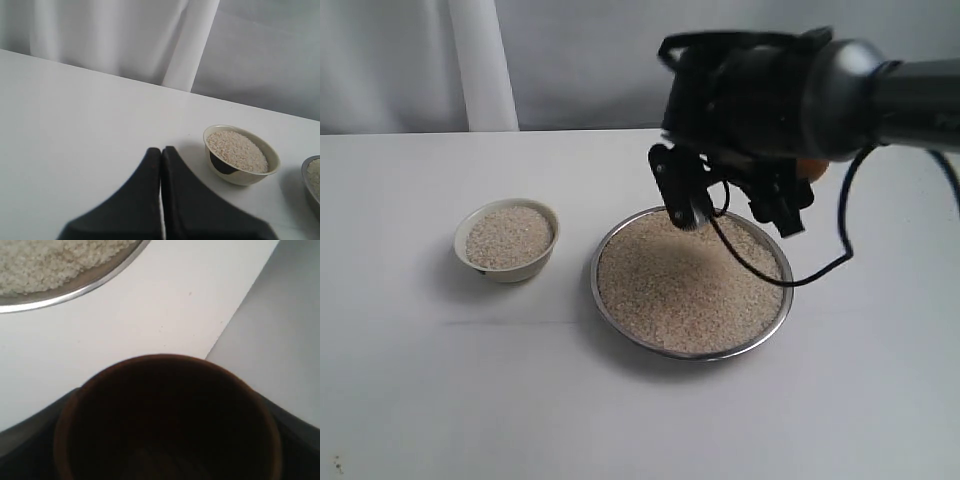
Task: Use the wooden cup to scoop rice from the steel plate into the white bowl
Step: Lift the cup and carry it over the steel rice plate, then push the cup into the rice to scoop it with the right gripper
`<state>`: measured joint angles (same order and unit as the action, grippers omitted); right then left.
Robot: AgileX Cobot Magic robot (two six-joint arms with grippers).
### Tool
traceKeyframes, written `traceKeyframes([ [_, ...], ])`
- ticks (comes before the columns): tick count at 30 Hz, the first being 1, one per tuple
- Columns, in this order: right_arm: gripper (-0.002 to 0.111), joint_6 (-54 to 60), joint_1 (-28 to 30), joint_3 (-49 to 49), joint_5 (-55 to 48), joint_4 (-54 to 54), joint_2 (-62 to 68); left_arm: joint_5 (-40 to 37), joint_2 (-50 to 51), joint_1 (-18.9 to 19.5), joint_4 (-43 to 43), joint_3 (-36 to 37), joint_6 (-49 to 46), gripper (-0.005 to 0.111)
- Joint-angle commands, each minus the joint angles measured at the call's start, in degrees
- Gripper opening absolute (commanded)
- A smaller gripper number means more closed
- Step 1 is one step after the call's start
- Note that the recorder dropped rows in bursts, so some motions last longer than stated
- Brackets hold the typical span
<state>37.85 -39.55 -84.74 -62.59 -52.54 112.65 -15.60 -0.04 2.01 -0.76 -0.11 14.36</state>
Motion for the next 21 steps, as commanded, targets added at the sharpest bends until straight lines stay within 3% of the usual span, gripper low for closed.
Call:
traceKeyframes([
  [1,0.0,0.6,-1.8,-0.4,-4.2,-5.4,4.5,0.4,0.0,-0.3,0.2,0.1,0.2,0.0],
  [12,0.0,0.6,-3.2,-0.4,-4.4,-5.5,11.7,0.4,0.0,-0.3,0.2,0.1,0.2,0.0],
  [21,0.0,0.4,-3.2,-0.4,3.7,3.3,15.1,0.4,0.0,-0.3,0.2,0.1,0.2,0.0],
])
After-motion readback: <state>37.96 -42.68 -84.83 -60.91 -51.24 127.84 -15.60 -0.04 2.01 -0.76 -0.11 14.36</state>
